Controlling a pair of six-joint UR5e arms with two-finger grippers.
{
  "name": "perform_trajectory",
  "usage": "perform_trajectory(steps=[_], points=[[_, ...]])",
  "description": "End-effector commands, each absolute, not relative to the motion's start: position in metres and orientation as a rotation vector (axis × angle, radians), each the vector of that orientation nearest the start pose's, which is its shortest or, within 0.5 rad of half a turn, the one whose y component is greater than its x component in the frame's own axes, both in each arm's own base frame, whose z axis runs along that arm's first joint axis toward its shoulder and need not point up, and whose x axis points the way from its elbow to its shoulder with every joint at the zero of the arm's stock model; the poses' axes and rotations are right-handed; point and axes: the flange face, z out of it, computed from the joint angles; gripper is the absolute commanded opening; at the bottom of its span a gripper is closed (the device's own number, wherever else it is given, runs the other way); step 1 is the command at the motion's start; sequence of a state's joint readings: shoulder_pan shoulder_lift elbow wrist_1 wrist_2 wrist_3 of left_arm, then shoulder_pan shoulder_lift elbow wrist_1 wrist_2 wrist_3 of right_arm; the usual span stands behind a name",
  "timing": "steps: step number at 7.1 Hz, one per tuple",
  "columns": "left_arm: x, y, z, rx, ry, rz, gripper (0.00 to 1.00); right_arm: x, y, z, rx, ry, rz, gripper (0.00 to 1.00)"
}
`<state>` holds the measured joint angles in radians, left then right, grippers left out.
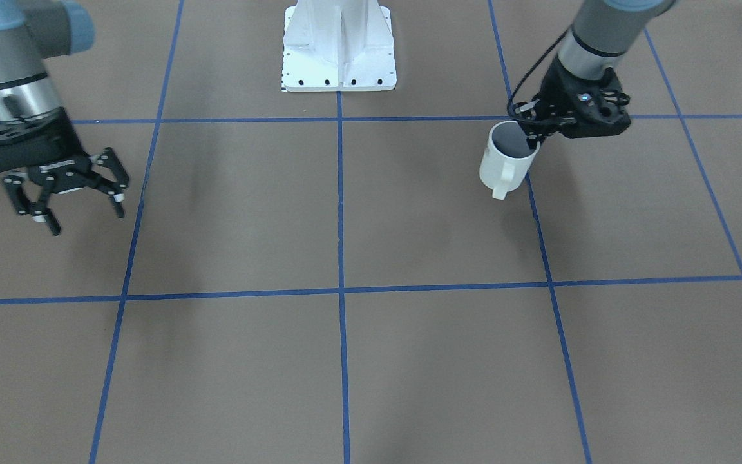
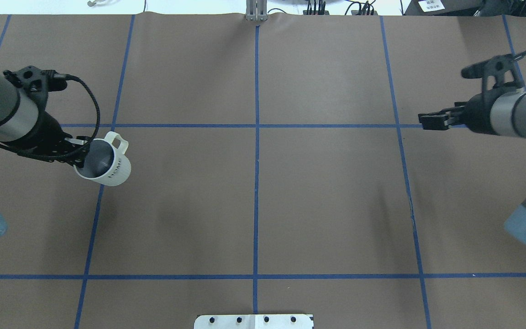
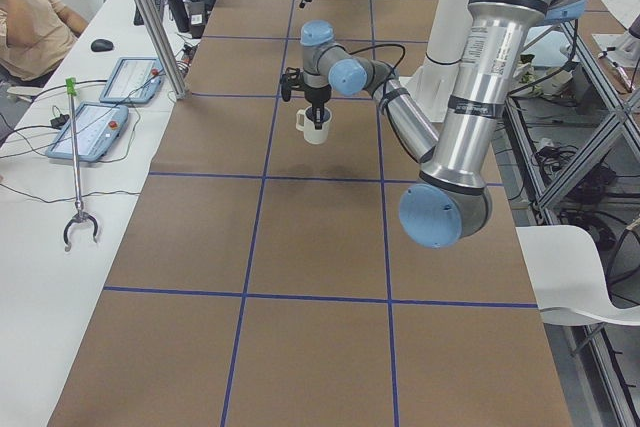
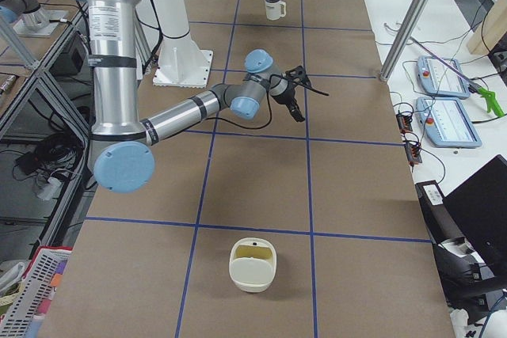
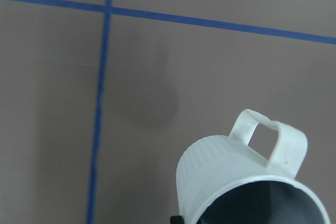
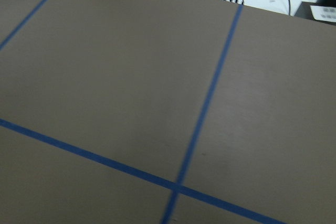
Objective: Left arm hands cup to right arm to dump lemon
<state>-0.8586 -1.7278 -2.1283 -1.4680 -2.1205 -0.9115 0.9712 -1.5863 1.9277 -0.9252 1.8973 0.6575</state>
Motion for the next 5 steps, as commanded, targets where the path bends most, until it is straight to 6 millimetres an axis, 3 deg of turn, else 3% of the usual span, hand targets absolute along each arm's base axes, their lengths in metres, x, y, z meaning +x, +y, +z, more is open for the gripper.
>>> perform_trajectory(steps=[1, 2, 3, 4, 5], points=[[0.199, -0.425, 0.427, 0.086, 0.735, 0.099, 0.0, -0.054, -0.467, 0.516, 0.54, -0.797, -0.238, 1.0], [0.182, -0.442, 0.465, 0.069, 0.747, 0.143, 0.0, -0.028, -0.46, 0.549, 0.455, -0.76, -0.274, 1.0], [0.155, -0.46, 0.502, 0.056, 0.772, 0.164, 0.0, 0.005, -0.458, 0.555, 0.414, -0.754, -0.28, 1.0], [0.147, -0.467, 0.532, 0.037, 0.757, 0.177, 0.0, 0.017, -0.454, 0.56, 0.358, -0.802, -0.27, 1.0], [0.155, -0.476, 0.544, 0.009, 0.748, 0.162, 0.0, 0.022, -0.449, 0.565, 0.338, -0.812, -0.253, 1.0]])
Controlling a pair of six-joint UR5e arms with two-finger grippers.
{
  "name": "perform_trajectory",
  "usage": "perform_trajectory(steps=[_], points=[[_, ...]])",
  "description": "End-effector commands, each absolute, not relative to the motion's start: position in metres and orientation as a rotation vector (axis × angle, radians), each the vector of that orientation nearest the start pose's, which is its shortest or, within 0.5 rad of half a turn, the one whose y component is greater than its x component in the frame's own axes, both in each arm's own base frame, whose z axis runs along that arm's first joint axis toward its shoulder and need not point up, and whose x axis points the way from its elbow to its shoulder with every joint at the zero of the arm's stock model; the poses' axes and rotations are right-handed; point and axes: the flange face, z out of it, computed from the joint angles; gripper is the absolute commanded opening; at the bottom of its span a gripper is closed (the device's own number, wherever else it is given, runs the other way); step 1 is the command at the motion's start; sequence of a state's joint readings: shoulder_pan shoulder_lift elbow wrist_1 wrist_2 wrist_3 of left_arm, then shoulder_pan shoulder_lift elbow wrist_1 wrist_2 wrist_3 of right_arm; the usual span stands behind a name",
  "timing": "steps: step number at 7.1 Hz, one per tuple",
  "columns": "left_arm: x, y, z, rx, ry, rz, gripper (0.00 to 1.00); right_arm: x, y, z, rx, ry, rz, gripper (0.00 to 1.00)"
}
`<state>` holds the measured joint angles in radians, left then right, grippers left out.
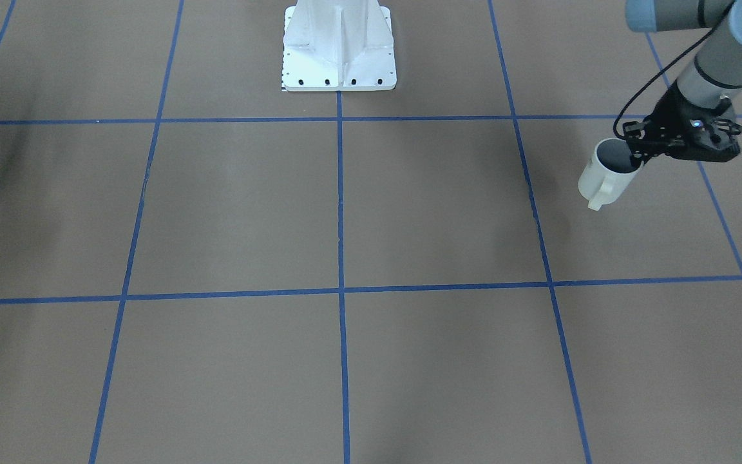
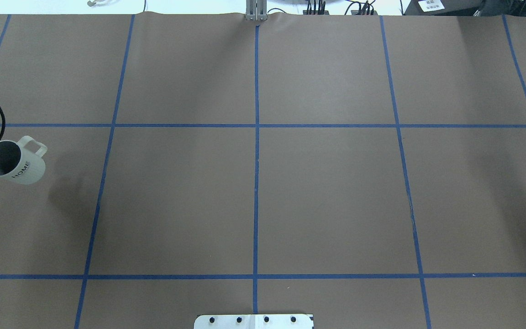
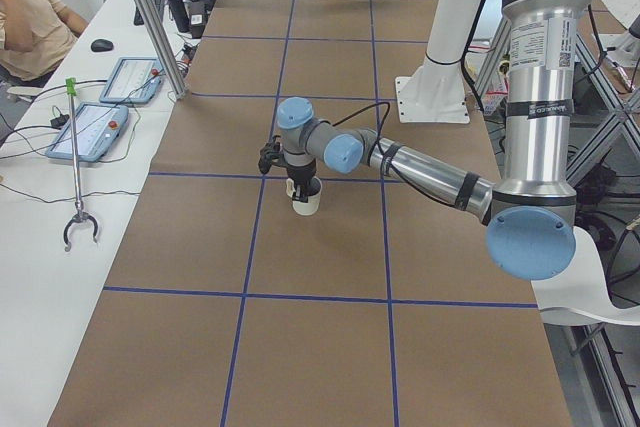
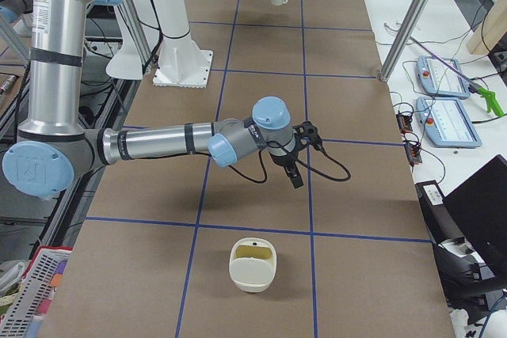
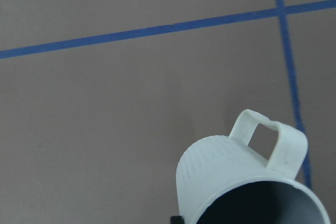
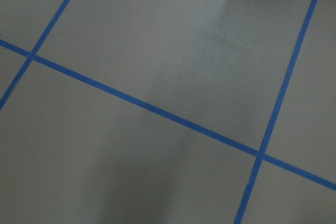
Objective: Left arm hands cup to right arm to dump lemon
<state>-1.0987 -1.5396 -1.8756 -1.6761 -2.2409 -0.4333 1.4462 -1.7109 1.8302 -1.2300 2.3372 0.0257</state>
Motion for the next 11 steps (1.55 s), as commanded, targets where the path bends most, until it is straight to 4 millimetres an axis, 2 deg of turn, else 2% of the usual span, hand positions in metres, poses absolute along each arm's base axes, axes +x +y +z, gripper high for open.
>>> perform_trajectory(steps=[1, 2, 3, 4, 6, 8, 9, 10, 11], points=[[0.158, -0.479, 0.543, 0.003, 0.749, 0.157, 0.0, 0.021, -0.446, 0.567, 0.333, -0.813, -0.254, 1.0], [0.158, -0.477, 0.543, -0.011, 0.754, 0.153, 0.0, 0.021, -0.446, 0.569, 0.328, -0.813, -0.252, 1.0], [0.162, -0.469, 0.543, -0.067, 0.833, 0.162, 0.0, 0.021, -0.446, 0.569, 0.328, -0.813, -0.252, 1.0], [0.162, -0.467, 0.545, -0.079, 0.846, 0.161, 0.13, 0.021, -0.444, 0.571, 0.324, -0.813, -0.25, 1.0], [0.162, -0.467, 0.546, -0.071, 0.836, 0.164, 0.99, 0.021, -0.443, 0.573, 0.32, -0.813, -0.248, 1.0], [0.155, -0.467, 0.532, -0.035, 0.839, 0.166, 1.0, 0.022, -0.442, 0.572, 0.323, -0.811, -0.249, 1.0], [0.143, -0.467, 0.513, 0.009, 0.851, 0.159, 0.99, 0.023, -0.441, 0.573, 0.321, -0.811, -0.245, 1.0], [0.11, -0.47, 0.505, 0.051, 0.86, 0.113, 1.0, 0.026, -0.44, 0.576, 0.313, -0.808, -0.233, 1.0], [0.087, -0.463, 0.505, 0.081, 0.861, 0.106, 1.0, 0.036, -0.439, 0.582, 0.29, -0.81, -0.201, 1.0]])
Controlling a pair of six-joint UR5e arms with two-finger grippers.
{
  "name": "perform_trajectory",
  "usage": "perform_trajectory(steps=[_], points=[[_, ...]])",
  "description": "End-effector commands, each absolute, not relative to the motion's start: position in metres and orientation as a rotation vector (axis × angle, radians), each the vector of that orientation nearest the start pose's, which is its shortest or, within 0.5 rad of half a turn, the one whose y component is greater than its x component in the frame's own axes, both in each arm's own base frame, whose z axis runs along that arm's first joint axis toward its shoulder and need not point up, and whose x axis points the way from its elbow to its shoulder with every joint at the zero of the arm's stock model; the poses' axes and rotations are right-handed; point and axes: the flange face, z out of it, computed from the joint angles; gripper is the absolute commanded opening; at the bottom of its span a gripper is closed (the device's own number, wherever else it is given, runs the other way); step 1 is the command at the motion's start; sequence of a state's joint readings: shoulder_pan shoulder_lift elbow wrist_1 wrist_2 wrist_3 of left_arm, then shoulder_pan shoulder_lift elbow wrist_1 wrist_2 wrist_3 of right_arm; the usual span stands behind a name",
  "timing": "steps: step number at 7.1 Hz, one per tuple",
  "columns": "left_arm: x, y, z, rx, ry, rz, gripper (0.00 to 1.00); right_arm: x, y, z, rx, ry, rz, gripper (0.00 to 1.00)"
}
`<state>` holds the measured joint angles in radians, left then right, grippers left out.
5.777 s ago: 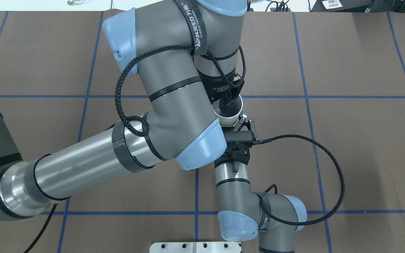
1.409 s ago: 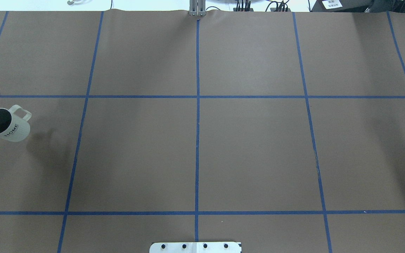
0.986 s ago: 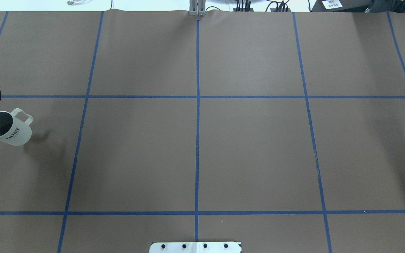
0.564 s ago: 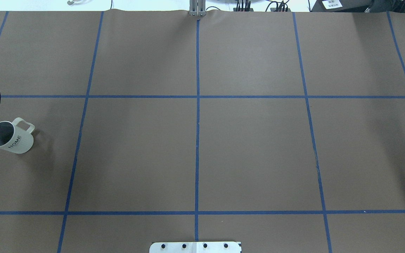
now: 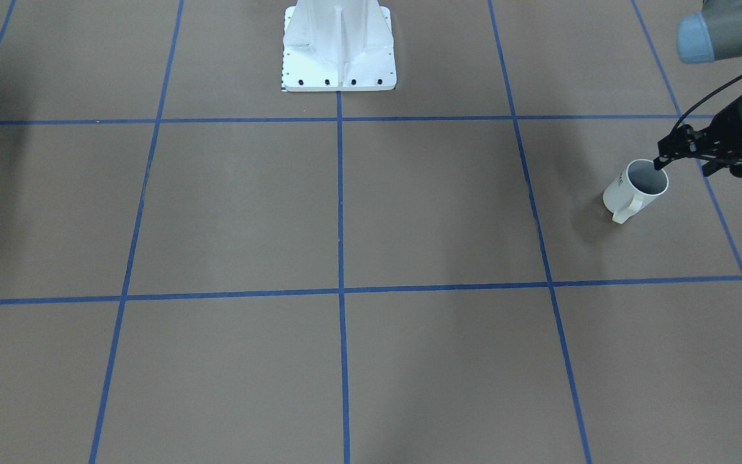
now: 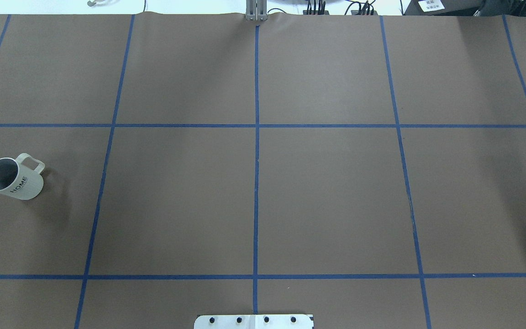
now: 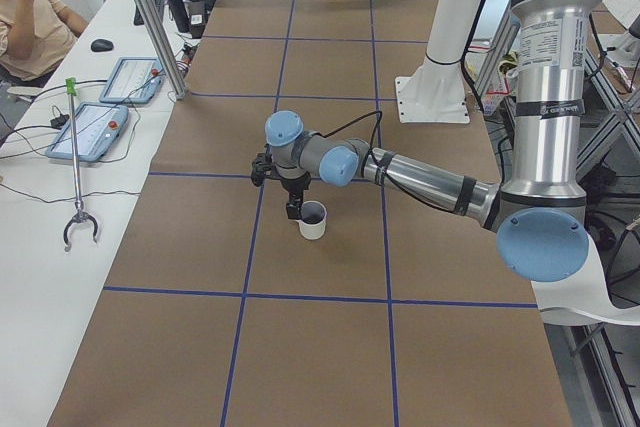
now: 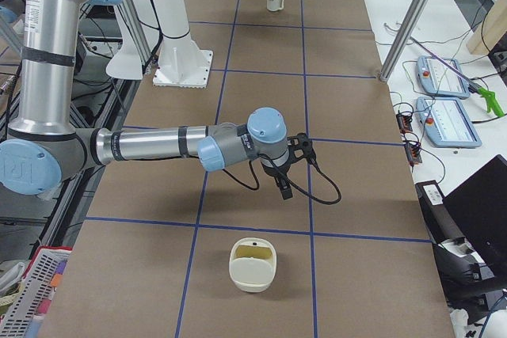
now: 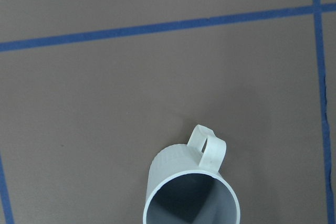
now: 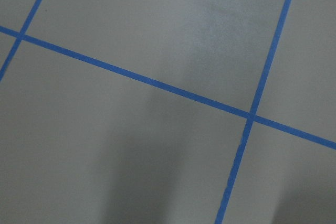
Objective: Left arm hands cup to right arm to dump lemon
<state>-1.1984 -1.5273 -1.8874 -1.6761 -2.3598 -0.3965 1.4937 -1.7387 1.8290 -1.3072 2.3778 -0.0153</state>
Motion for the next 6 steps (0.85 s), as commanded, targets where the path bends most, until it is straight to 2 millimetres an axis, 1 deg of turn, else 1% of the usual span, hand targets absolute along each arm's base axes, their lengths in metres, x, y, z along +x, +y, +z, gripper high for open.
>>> perform_trajectory(steps=[1, 2, 3, 4, 5, 6], points=[[0.054, -0.462, 0.52, 0.123, 0.846, 0.133, 1.0, 0.057, -0.434, 0.58, 0.244, -0.823, -0.126, 1.0], [0.018, -0.454, 0.555, 0.131, 0.823, 0.136, 1.0, 0.063, -0.426, 0.578, 0.233, -0.845, -0.107, 1.0], [0.008, -0.455, 0.574, 0.112, 0.815, 0.122, 1.0, 0.061, -0.419, 0.576, 0.227, -0.85, -0.109, 1.0], [0.006, -0.446, 0.588, 0.085, 0.813, 0.109, 1.0, 0.056, -0.415, 0.582, 0.209, -0.85, -0.114, 1.0], [0.006, -0.444, 0.592, 0.078, 0.809, 0.104, 1.0, 0.056, -0.413, 0.584, 0.203, -0.85, -0.112, 1.0], [0.0, -0.444, 0.591, 0.082, 0.811, 0.089, 1.0, 0.056, -0.408, 0.587, 0.197, -0.85, -0.11, 1.0]])
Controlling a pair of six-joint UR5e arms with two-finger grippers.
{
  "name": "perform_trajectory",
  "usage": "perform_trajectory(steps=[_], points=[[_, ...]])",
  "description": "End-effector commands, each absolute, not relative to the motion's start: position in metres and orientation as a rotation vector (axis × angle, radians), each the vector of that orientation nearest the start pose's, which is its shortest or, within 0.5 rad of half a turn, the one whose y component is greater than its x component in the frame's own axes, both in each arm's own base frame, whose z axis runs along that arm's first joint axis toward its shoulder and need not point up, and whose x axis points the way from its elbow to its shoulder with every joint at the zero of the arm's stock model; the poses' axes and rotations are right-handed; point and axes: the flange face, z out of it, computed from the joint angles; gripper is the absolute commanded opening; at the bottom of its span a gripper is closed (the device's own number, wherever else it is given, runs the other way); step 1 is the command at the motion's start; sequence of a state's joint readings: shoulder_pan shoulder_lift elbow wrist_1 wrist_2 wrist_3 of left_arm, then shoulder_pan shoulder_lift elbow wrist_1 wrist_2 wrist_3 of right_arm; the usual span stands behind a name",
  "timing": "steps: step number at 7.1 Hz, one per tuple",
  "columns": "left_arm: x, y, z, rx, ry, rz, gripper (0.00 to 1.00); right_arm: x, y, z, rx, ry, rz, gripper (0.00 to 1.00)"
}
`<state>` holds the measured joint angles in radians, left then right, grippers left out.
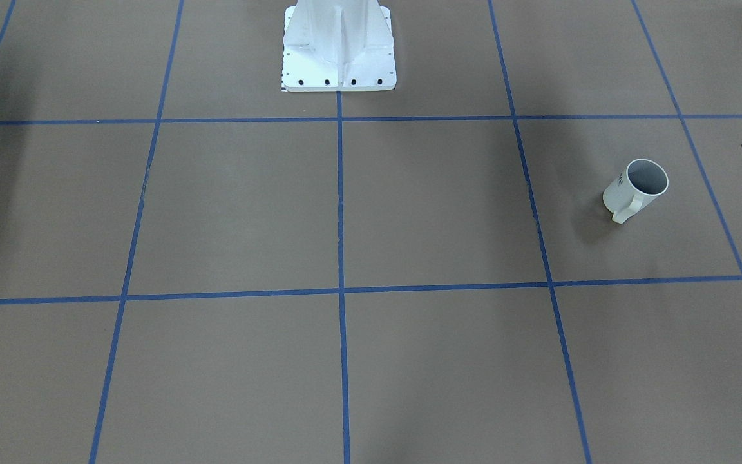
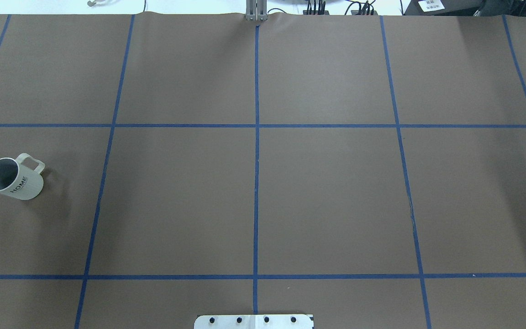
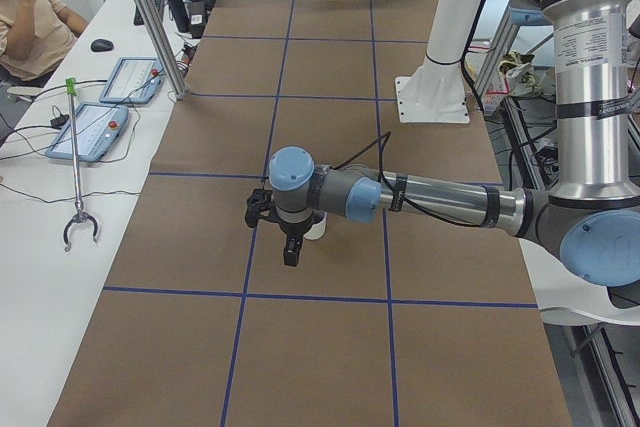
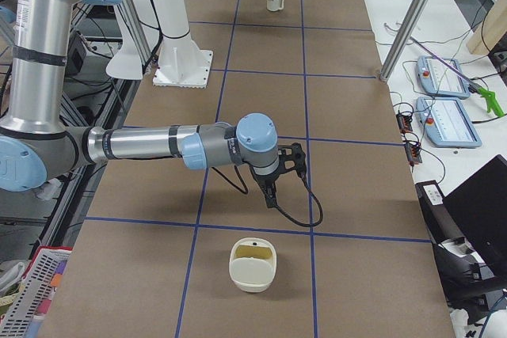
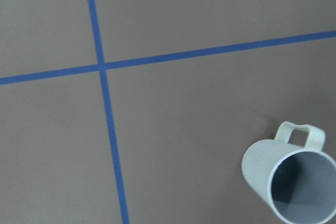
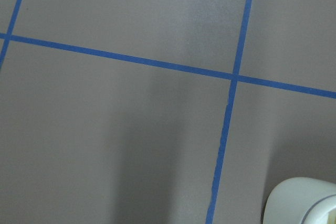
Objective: Left arm hands cup to right arm to dump lemon
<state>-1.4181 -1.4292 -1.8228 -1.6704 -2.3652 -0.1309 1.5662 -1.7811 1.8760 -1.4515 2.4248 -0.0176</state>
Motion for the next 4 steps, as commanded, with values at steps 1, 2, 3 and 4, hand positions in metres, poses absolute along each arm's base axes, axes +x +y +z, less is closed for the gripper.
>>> perform_trajectory(steps=[1, 2, 3, 4], points=[[-0.005, -0.444, 0.585, 0.09, 0.814, 0.063, 1.0, 0.057, -0.397, 0.575, 0.216, -0.851, -0.114, 1.0], [-0.008, -0.417, 0.591, 0.06, 0.815, 0.033, 1.0, 0.056, -0.39, 0.581, 0.201, -0.843, -0.113, 1.0], [-0.009, -0.411, 0.591, 0.058, 0.814, 0.022, 1.0, 0.049, -0.389, 0.587, 0.184, -0.816, -0.126, 1.0], [-0.011, -0.411, 0.587, 0.065, 0.807, 0.014, 1.0, 0.043, -0.392, 0.59, 0.176, -0.775, -0.145, 1.0]])
